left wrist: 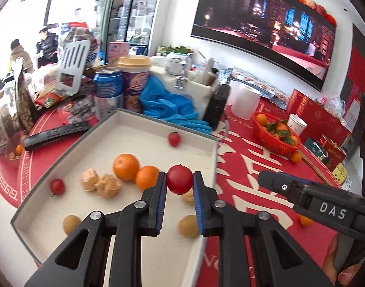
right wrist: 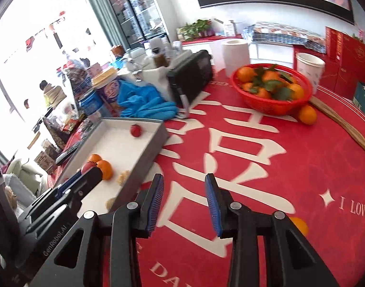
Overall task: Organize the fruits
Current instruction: 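Carry the tomato and mandarin over the white tray and open the left gripper, then lower the mandarin into the tray and open the right gripper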
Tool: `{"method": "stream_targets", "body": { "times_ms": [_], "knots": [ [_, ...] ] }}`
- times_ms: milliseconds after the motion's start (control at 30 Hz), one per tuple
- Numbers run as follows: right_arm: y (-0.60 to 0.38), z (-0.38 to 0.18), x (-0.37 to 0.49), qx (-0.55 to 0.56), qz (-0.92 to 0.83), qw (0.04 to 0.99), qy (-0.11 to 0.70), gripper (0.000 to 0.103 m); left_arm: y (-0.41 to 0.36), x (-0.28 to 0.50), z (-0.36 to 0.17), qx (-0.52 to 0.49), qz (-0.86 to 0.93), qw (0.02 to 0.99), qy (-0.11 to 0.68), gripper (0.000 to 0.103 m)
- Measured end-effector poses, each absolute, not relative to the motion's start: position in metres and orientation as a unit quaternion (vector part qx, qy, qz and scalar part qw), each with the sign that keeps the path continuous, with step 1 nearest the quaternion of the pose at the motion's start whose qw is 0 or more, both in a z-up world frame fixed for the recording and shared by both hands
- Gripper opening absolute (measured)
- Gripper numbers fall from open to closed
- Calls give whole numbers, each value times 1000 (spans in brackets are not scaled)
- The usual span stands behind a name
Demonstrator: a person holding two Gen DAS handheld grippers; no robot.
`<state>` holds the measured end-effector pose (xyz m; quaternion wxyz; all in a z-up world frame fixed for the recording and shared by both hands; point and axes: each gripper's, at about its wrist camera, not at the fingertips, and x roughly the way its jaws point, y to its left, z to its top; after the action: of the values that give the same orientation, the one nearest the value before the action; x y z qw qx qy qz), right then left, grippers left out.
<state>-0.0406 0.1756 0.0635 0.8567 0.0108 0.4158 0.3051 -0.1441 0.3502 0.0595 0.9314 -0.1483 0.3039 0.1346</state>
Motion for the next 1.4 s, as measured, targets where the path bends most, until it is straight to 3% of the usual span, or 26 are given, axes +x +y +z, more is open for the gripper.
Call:
{"method": "stream_targets", "body": {
  "times_ms": [400,433,467,500,533,633,733,867,1067,1300,1367,1400],
  "knots": [
    [269,51,-31,-51,321,828,456,39,396,-156,29,-200,154,903,347,24],
    [260,51,-30,-55,307,833,457,56,396,-157,29,-200,151,904,347,24],
    [247,53,-30,-58,285,843,453,84,395,-158,30,-201,148,905,345,24],
    [228,55,-31,-61,256,858,441,92,395,-159,31,-201,146,906,343,24],
    [207,56,-35,-73,217,876,425,93,394,-160,33,-200,144,908,340,24],
    [147,48,-40,-106,116,897,414,93,390,-161,36,-197,142,910,336,24],
    [100,24,-37,-67,95,880,461,90,384,-159,35,-196,138,910,339,24],
    [79,2,-38,-50,83,878,468,43,379,-157,30,-187,135,908,349,24],
    [93,11,-42,-27,116,878,464,43,385,-157,26,-196,139,904,355,24],
    [183,53,-60,-52,241,868,432,43,387,-160,25,-196,148,902,355,26],
    [211,58,-63,-57,275,858,430,43,389,-161,24,-198,153,900,357,34],
    [225,58,-65,-61,289,853,430,43,391,-161,23,-200,159,898,359,48]
  ]
}}
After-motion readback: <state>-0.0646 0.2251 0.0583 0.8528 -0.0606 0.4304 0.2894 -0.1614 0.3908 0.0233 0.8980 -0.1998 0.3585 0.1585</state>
